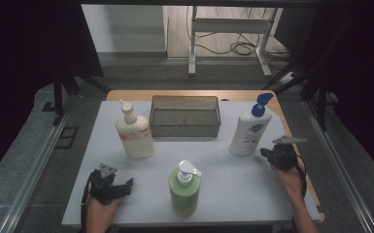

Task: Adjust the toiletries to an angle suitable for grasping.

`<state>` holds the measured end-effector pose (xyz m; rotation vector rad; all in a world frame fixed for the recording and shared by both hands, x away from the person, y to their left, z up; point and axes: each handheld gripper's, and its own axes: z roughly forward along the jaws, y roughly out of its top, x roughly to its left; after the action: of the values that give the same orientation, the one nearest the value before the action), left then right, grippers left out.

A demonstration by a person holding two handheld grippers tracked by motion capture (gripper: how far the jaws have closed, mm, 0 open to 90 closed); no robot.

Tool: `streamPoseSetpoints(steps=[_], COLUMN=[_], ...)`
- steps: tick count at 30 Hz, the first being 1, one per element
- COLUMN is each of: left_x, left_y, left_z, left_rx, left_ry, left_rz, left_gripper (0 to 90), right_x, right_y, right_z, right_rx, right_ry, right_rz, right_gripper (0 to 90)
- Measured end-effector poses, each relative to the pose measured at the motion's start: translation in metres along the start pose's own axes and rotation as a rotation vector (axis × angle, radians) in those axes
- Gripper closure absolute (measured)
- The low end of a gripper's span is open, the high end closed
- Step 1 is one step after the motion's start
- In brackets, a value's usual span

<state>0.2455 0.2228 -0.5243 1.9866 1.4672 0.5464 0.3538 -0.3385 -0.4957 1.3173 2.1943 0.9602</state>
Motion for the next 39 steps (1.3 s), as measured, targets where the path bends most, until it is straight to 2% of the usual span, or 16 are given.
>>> streamPoseSetpoints(steps=[11,14,23,29,31,32,36,39], left_x=[0.0,0.0,0.0,0.0,0.0,0.0,0.0,0.0], left_y=[0.0,0.0,0.0,0.0,0.0,0.0,0.0,0.0], left_z=[0.0,0.0,0.0,0.0,0.0,0.0,0.0,0.0], left_rx=[0.0,0.0,0.001,0.001,0.0,0.001,0.001,0.001], left_ry=[0.0,0.0,0.0,0.0,0.0,0.0,0.0,0.0], left_rz=[0.0,0.0,0.001,0.0,0.0,0.0,0.0,0.001], left_gripper=[11.5,11.5,11.5,11.5,11.5,11.5,11.5,11.4], right_x=[-0.015,-0.019,-0.026,-0.027,-0.027,-0.029,-0.03,-0.03], right_y=[0.01,0.013,0.019,0.023,0.023,0.023,0.021,0.019], right_z=[0.024,0.034,0.045,0.051,0.051,0.052,0.051,0.05], right_rx=[0.041,0.041,0.026,0.016,0.018,0.013,0.003,-0.002], right_ry=[-0.048,-0.039,-0.008,0.032,0.031,0.044,0.06,0.072], right_rz=[0.001,0.017,0.053,0.054,0.057,0.074,0.091,0.09], right_gripper=[89.7,89.9,89.8,89.6,89.5,89.5,89.7,89.8])
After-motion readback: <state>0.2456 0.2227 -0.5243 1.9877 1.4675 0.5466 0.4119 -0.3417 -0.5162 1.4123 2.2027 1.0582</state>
